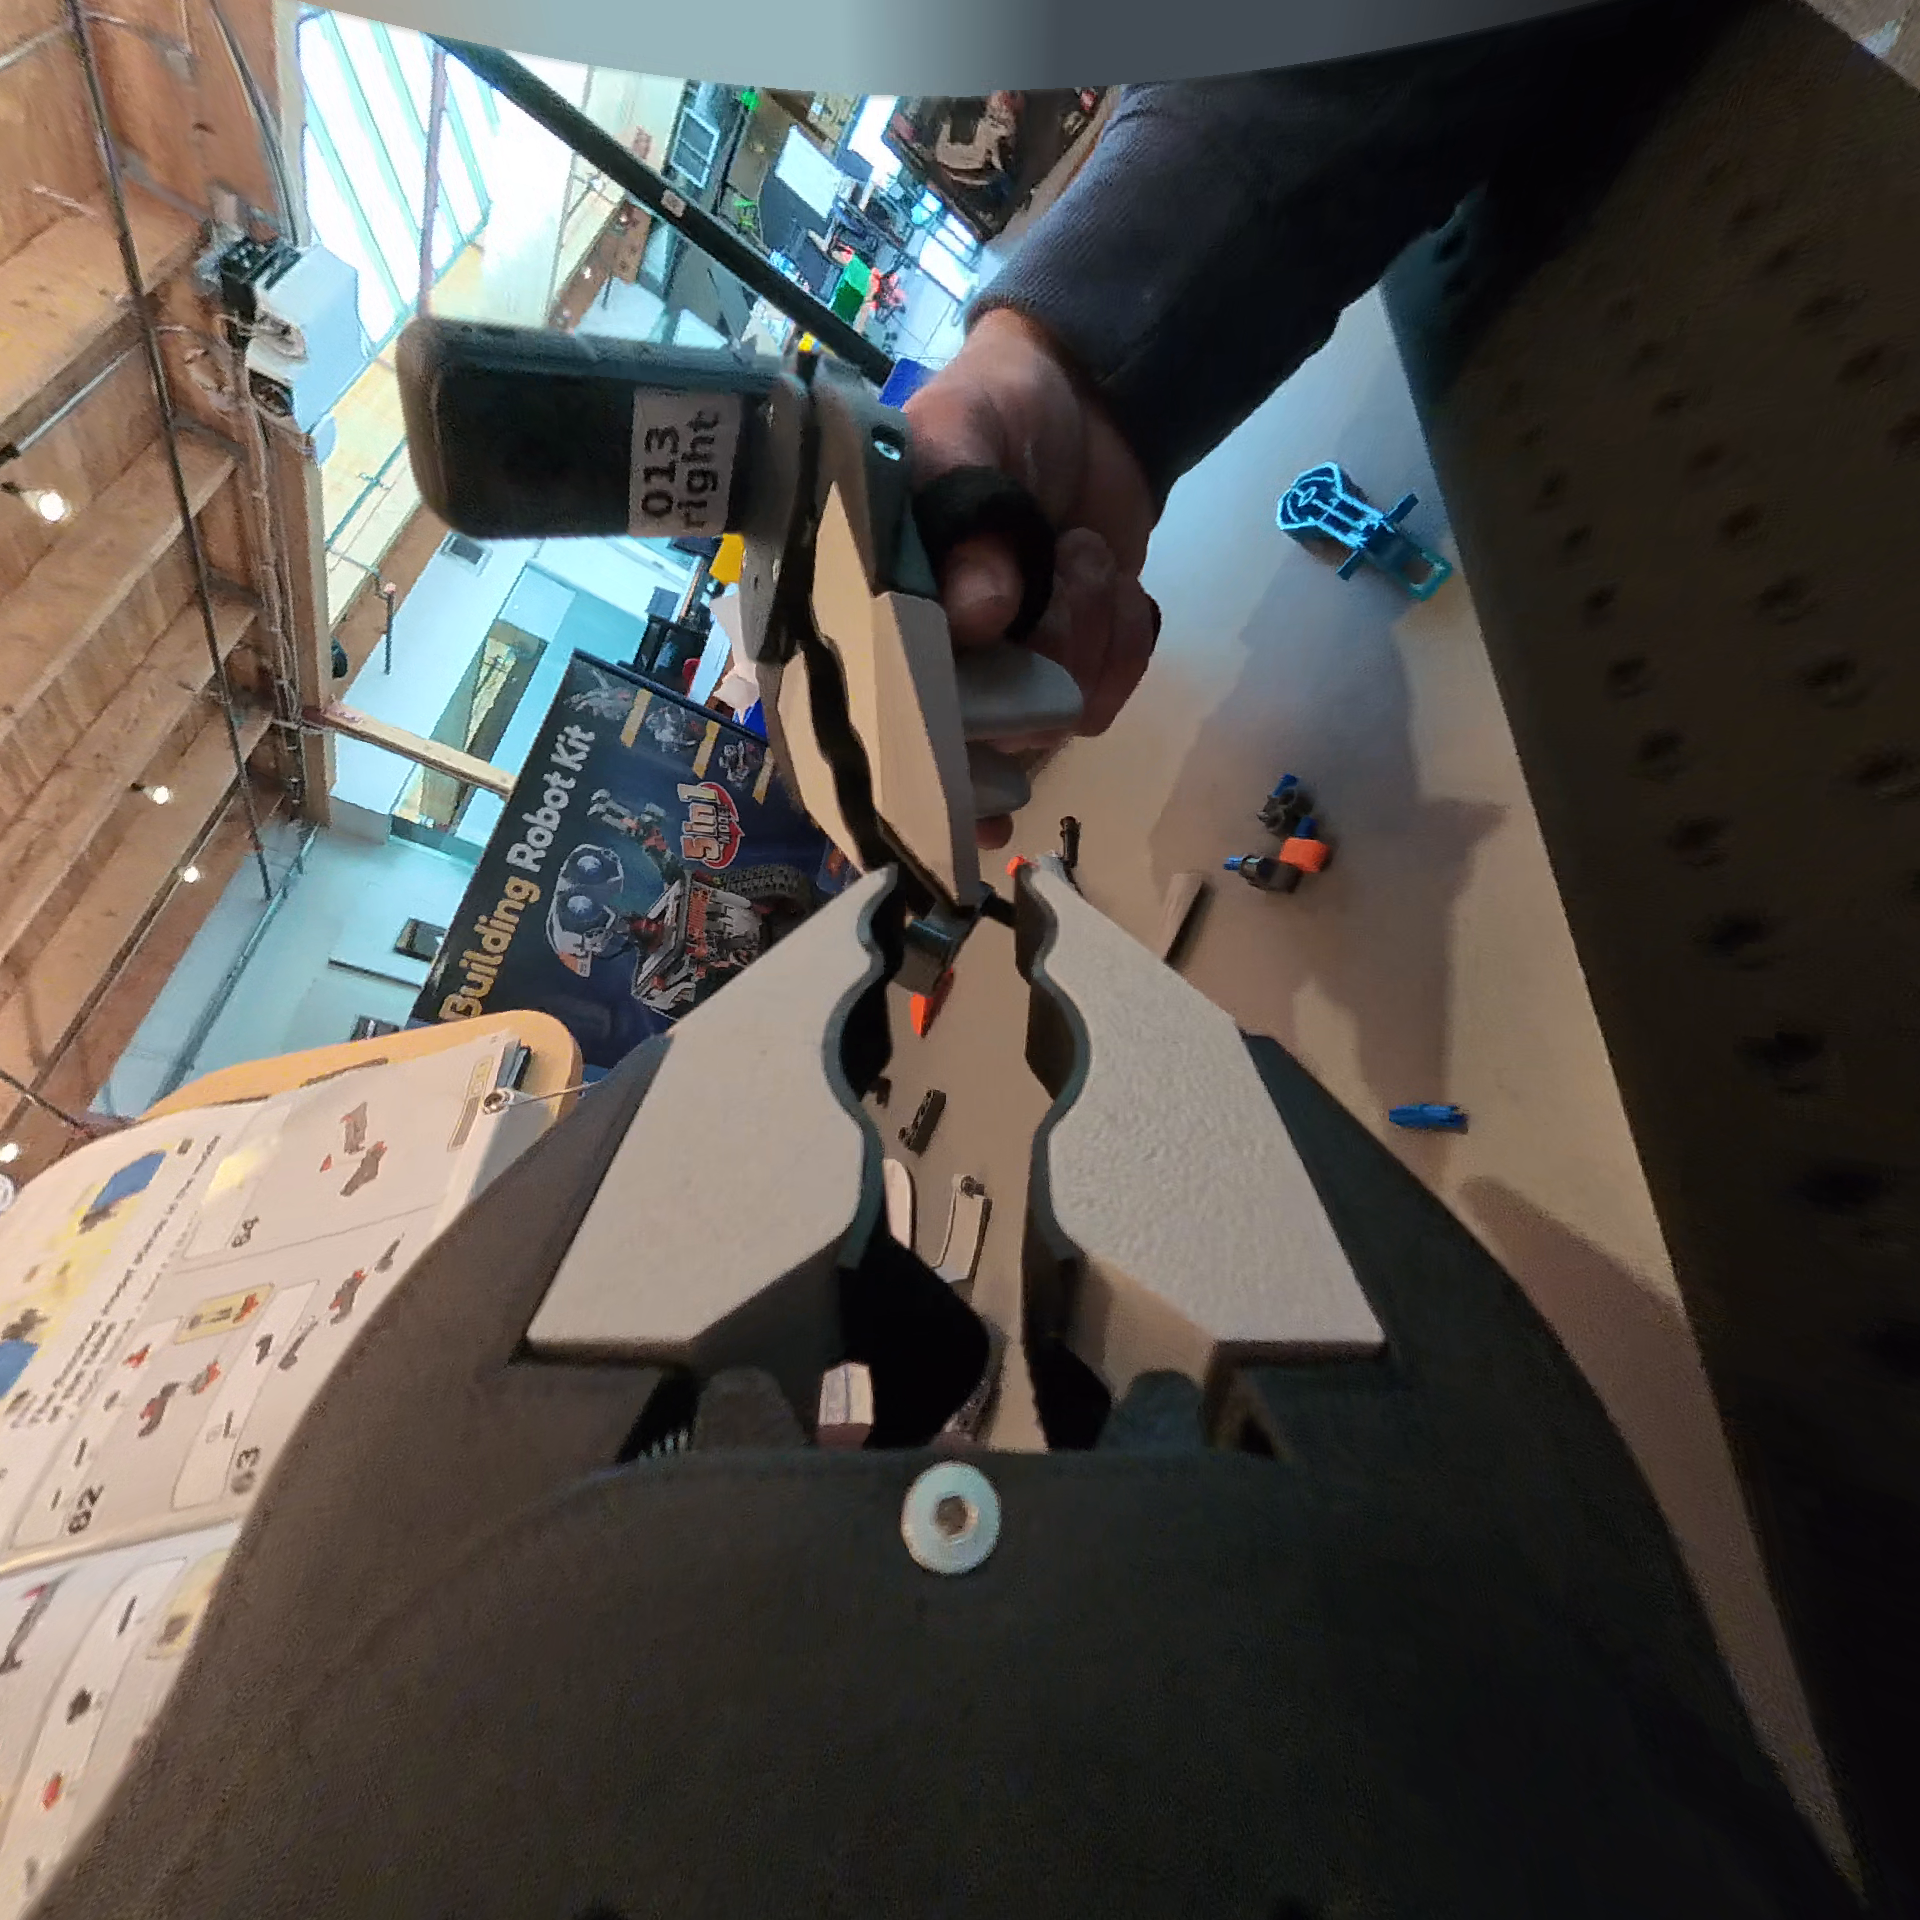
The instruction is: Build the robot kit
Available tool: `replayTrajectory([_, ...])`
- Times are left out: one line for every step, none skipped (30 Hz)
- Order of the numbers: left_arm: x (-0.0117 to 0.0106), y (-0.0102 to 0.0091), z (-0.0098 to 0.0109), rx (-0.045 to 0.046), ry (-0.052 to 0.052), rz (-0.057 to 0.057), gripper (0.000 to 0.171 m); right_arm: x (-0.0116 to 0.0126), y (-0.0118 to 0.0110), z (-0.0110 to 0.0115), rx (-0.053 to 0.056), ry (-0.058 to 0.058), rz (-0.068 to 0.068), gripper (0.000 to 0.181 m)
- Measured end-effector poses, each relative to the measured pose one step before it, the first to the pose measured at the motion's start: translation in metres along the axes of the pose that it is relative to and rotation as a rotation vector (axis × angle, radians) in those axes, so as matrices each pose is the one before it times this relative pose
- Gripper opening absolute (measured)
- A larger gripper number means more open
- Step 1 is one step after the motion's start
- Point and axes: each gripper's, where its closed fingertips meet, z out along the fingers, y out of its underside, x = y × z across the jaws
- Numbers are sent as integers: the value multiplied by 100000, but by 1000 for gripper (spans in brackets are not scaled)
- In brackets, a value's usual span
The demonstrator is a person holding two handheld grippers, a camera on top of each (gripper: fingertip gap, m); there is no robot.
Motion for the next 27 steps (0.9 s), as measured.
replayTrajectory([30,-101,-12,-355,-63,2154,14,-259,117,88,-536,-1543,380,5])
replayTrajectory([132,-46,1,-618,547,2402,8,-102,175,114,-1018,-422,36,5])
replayTrajectory([322,-168,-28,330,1767,1648,3,-130,146,122,-798,-477,-299,5])
replayTrajectory([67,-160,-15,535,-43,1016,0,-189,-38,26,336,-966,200,5])
replayTrajectory([-121,13,-3,-318,-1118,831,0,-12,-121,-78,879,-433,773,5])
replayTrajectory([-33,60,11,-449,-314,380,0,86,-40,-49,401,-28,668,5])
replayTrajectory([16,-107,-33,778,237,-640,0,-76,69,35,-162,-915,543,5])
replayTrajectory([-152,-59,-43,730,-830,-1005,0,-57,-100,-6,865,-762,711,5])
replayTrajectory([-144,5,-4,409,-750,-1160,0,70,-193,-68,1249,60,431,5])
replayTrajectory([-5,3,-33,250,-141,145,0,8,-41,-48,168,-261,395,5])
replayTrajectory([-53,-88,-94,680,-1071,2309,5,-93,-111,-33,742,-819,471,5])
replayTrajectory([-61,-93,-55,362,-511,1053,11,-128,-207,-49,1315,-1056,777,5])
replayTrajectory([105,-115,-6,280,628,403,15,-116,1,-12,128,-1091,685,5])
replayTrajectory([108,-53,47,6,347,1360,16,-136,184,27,-895,-1176,335,5])
replayTrajectory([81,47,59,-506,-1,1814,18,-70,127,21,-332,-680,350,5])
replayTrajectory([163,-149,-30,825,1262,-294,20,-55,16,-43,405,-677,228,5])
replayTrajectory([50,-102,-35,678,969,-1585,23,-47,-61,-78,719,-669,619,5])
replayTrajectory([-208,178,-50,-697,-1100,503,26,103,-80,-71,533,645,86,5])
replayTrajectory([-367,379,-100,-1598,-1637,635,27,55,-22,-70,87,546,-368,5])
replayTrajectory([-356,103,-205,325,-733,-1622,27,-21,-84,-70,647,-182,219,5])
replayTrajectory([-346,-63,-221,1223,-550,-2498,27,13,-122,-79,994,-134,481,5])
replayTrajectory([-267,-25,-130,531,-859,-667,27,118,-52,-62,565,316,363,5])
replayTrajectory([64,24,19,-365,338,693,27,31,40,-31,105,-441,602,5])
replayTrajectory([228,-37,130,-236,835,735,27,21,65,4,-16,-535,703,5])
replayTrajectory([258,-25,192,-314,403,1342,27,23,60,27,6,-389,462,5])
replayTrajectory([318,40,208,-663,691,2065,26,-1,77,48,-147,-372,375,5])
replayTrajectory([325,13,187,-401,1057,1523,26,-69,85,54,-301,-658,346,5])
